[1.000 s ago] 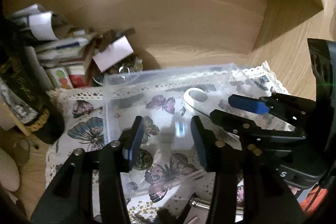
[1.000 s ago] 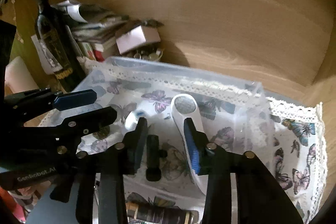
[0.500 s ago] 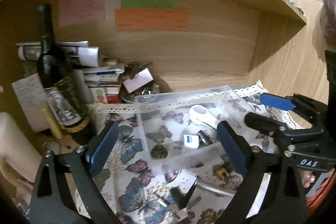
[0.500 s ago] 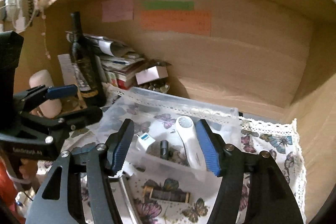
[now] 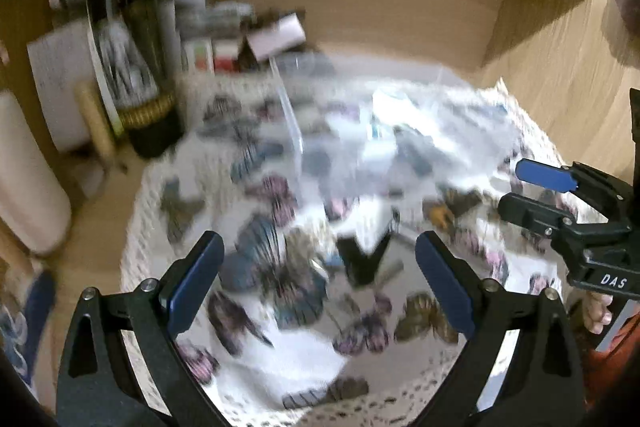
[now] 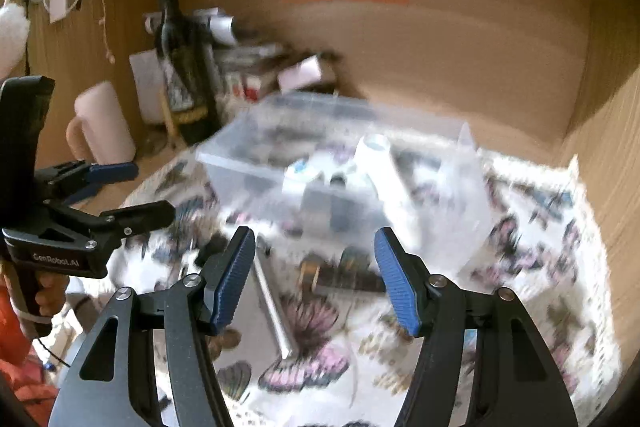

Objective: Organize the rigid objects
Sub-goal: 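Grasp the silver metal tube with the right tool while the left tool reaches for a thin item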

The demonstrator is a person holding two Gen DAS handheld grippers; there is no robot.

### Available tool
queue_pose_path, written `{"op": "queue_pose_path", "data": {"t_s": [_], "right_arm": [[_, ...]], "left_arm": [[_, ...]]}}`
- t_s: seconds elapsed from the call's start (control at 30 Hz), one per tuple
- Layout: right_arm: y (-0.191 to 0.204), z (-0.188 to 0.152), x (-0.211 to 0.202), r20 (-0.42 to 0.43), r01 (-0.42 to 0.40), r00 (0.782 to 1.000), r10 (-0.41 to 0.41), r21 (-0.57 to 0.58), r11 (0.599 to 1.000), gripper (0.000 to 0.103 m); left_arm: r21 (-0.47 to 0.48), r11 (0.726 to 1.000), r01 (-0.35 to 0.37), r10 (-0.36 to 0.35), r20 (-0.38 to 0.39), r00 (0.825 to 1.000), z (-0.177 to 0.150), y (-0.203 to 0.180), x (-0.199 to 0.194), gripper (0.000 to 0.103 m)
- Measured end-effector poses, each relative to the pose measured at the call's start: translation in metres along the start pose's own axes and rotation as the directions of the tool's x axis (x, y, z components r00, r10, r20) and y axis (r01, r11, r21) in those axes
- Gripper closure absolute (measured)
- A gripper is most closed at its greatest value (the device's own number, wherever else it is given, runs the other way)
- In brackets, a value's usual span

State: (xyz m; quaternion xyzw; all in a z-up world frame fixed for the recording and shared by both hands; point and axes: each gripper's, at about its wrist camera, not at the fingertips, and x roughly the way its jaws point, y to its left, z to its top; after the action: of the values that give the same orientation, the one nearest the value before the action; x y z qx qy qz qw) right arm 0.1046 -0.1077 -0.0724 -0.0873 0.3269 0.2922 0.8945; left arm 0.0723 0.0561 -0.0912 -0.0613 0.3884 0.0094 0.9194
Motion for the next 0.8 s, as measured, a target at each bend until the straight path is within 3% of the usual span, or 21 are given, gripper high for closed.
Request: {"op": "queue_pose_path", "data": {"t_s": [0.2, 0.33, 0.57, 0.6, 0.67, 0.8], "right_arm": [[0.012, -0.022, 0.018, -0.089, -0.05, 0.995, 0.048, -0.026, 0.998, 0.047], [0.018, -0.027, 0.034, -0.146, -0.071, 0.987, 0.062, -0.053, 0.996, 0.066], [0.017, -0.024, 0.056, -0.202, -0.092, 0.976, 0.08, -0.05, 0.995, 0.072], [0.017, -0.024, 0.06, -0.21, -0.094, 0.974, 0.081, -0.051, 0.994, 0.078], [0.019, -0.024, 0.062, -0.203, -0.085, 0.977, 0.072, -0.055, 0.995, 0.084], [0.016, -0.024, 0.057, -0.19, -0.102, 0.977, 0.095, -0.03, 0.994, 0.089]], "left_arm": [[0.045, 0.999, -0.024, 0.027, -0.066, 0.997, -0.025, -0.013, 0.018, 0.007], [0.06, 0.998, -0.018, 0.025, -0.104, 0.994, -0.031, -0.019, 0.026, 0.025], [0.112, 0.993, -0.037, 0.05, -0.123, 0.991, -0.031, -0.03, 0.038, 0.036], [0.119, 0.992, -0.031, 0.045, -0.121, 0.992, -0.03, -0.031, 0.038, 0.038], [0.137, 0.99, -0.025, 0.041, -0.114, 0.993, -0.029, -0.034, 0.04, 0.045], [0.15, 0.989, -0.002, 0.018, -0.108, 0.994, -0.029, -0.038, 0.039, 0.071]]}}
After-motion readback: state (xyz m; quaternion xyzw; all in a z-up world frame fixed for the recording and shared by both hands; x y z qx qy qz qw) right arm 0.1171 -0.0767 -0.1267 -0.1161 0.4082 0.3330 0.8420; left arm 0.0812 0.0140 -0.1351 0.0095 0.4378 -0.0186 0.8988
